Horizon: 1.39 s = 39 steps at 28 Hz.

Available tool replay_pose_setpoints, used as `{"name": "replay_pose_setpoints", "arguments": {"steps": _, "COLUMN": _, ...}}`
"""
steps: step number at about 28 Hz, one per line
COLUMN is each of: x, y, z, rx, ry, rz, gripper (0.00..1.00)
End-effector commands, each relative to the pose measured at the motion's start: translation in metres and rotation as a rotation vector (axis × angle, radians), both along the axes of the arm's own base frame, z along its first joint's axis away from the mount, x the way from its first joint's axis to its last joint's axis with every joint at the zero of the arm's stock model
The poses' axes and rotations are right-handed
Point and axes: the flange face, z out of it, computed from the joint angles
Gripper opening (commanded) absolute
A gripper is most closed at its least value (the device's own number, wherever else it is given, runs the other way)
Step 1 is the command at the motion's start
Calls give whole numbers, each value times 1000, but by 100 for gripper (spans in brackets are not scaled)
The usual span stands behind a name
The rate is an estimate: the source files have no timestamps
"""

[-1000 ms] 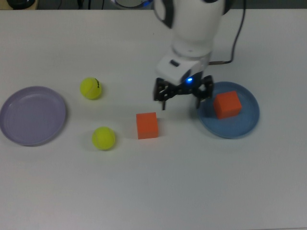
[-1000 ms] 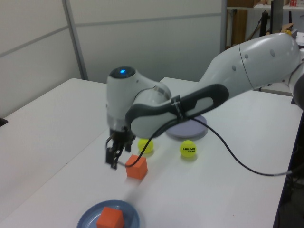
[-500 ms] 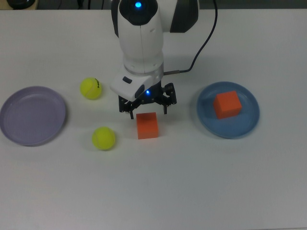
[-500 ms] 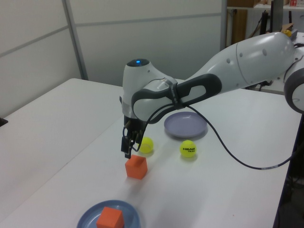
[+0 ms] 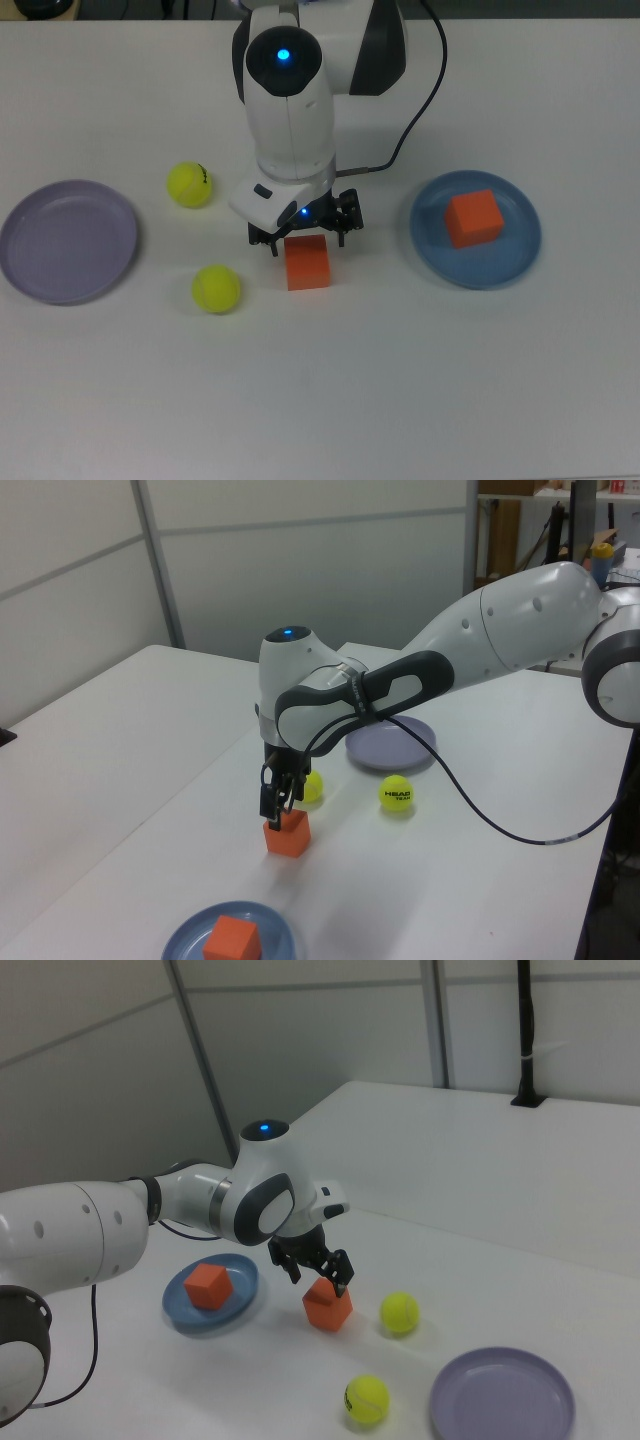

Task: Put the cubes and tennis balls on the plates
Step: 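Lower the gripper and grasp the second orange cube, then carry the cube and stack it on the cube on the blue plate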

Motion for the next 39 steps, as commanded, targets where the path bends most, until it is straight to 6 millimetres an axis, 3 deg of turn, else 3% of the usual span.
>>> {"name": "replay_pose_setpoints", "arguments": {"steps": 1, "x": 1, "y": -7, "z": -11, "rx": 8, "ry": 27, "rz": 8, "gripper": 100}}
{"name": "replay_pose_setpoints", "arguments": {"steps": 7, "x": 2, "y": -7, "z": -38, "rx": -3, "ry": 60, "rz": 6, "gripper": 100}}
{"name": "replay_pose_setpoints", "arguments": {"steps": 12, "x": 3, "y": -5, "z": -39, "rx": 4, "ry": 55, "rz": -9, "gripper": 98}}
{"name": "replay_pose_setpoints", "arguments": {"steps": 14, "x": 2, "y": -4, "z": -39, "rx": 5, "ry": 56, "rz": -16, "gripper": 77}}
{"name": "replay_pose_setpoints", "arguments": {"steps": 16, "x": 3, "y": -4, "z": -38, "rx": 11, "ry": 58, "rz": -43, "gripper": 41}}
{"name": "replay_pose_setpoints", "arguments": {"steps": 17, "x": 3, "y": -4, "z": -37, "rx": 17, "ry": 58, "rz": -61, "gripper": 9}}
{"name": "replay_pose_setpoints", "arguments": {"steps": 18, "x": 3, "y": -3, "z": -36, "rx": 17, "ry": 56, "rz": -61, "gripper": 0}}
{"name": "replay_pose_setpoints", "arguments": {"steps": 22, "x": 3, "y": -1, "z": -26, "rx": 24, "ry": 42, "rz": -58, "gripper": 0}}
{"name": "replay_pose_setpoints", "arguments": {"steps": 27, "x": -6, "y": 13, "z": 18, "rx": 48, "ry": 0, "rz": -53, "gripper": 0}}
{"name": "replay_pose_setpoints", "arguments": {"steps": 28, "x": -14, "y": 26, "z": 34, "rx": 57, "ry": -5, "rz": -55, "gripper": 0}}
{"name": "replay_pose_setpoints", "arguments": {"steps": 31, "x": -32, "y": 60, "z": 53, "rx": 68, "ry": -4, "rz": -62, "gripper": 0}}
{"name": "replay_pose_setpoints", "arguments": {"steps": 32, "x": -42, "y": 80, "z": 62, "rx": 77, "ry": -8, "rz": -76, "gripper": 0}}
{"name": "replay_pose_setpoints", "arguments": {"steps": 39, "x": -88, "y": 153, "z": 73, "rx": 51, "ry": 4, "rz": -38, "gripper": 0}}
